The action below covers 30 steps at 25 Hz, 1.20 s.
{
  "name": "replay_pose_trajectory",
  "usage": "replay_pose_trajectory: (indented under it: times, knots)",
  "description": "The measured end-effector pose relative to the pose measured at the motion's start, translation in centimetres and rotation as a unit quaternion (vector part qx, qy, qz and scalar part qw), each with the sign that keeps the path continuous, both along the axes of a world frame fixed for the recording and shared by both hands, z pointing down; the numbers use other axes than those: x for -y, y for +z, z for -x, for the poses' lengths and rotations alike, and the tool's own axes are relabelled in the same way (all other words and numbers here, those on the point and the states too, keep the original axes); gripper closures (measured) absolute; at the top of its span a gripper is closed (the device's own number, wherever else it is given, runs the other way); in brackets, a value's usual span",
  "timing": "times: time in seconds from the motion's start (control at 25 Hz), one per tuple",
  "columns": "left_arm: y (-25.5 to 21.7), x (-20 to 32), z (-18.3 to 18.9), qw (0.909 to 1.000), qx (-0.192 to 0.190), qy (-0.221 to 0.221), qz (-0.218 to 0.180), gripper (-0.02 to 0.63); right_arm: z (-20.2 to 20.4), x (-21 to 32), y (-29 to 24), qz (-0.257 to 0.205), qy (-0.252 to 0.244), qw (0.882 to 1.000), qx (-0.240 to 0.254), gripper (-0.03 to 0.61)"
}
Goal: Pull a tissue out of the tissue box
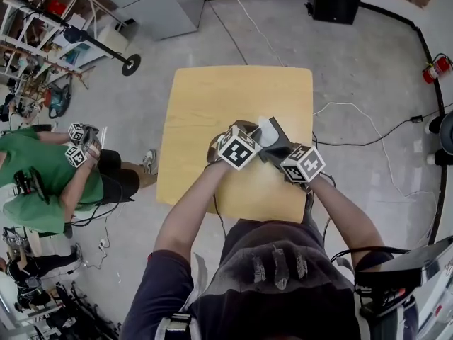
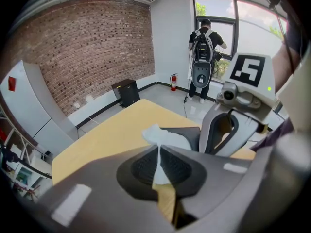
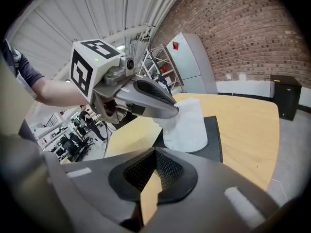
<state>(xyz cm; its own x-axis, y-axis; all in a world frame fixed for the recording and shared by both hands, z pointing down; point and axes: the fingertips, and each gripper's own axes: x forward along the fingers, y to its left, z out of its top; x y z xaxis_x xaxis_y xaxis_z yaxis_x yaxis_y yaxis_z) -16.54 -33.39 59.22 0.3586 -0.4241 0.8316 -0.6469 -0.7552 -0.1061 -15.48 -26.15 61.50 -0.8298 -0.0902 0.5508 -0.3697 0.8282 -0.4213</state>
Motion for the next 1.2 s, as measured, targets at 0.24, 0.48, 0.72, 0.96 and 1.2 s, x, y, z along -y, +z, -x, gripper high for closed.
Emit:
replay_pose_trajectory:
  times: [0.24, 0.48, 0.72, 0.96, 1.2]
  knots:
    - [-0.2, 0.2, 0.4, 1.0000, -0.002, -0.008, -0.002, 0.603, 0.0, 0.0, 0.0, 0.001, -0.002, 1.000, 0.000, 0.581]
    - [-0.2, 0.3, 0.6, 0.9999, -0.002, -0.011, -0.004, 0.603, -0.1, 0.1, 0.2, 0.002, 0.000, 1.000, 0.000, 0.581]
    - [-0.2, 0.4, 1.3, 0.9998, 0.000, -0.019, -0.006, 0.603, -0.1, 0.1, 0.3, 0.002, -0.002, 1.000, 0.000, 0.581]
    - [-0.3, 0.4, 2.0, 0.9996, 0.001, -0.028, -0.008, 0.603, -0.2, -0.1, 0.2, 0.003, -0.004, 1.000, -0.001, 0.581]
    - [-0.7, 0.7, 2.8, 0.9992, 0.000, -0.039, -0.013, 0.603, -0.2, -0.1, 0.2, 0.003, -0.005, 1.000, -0.002, 0.581]
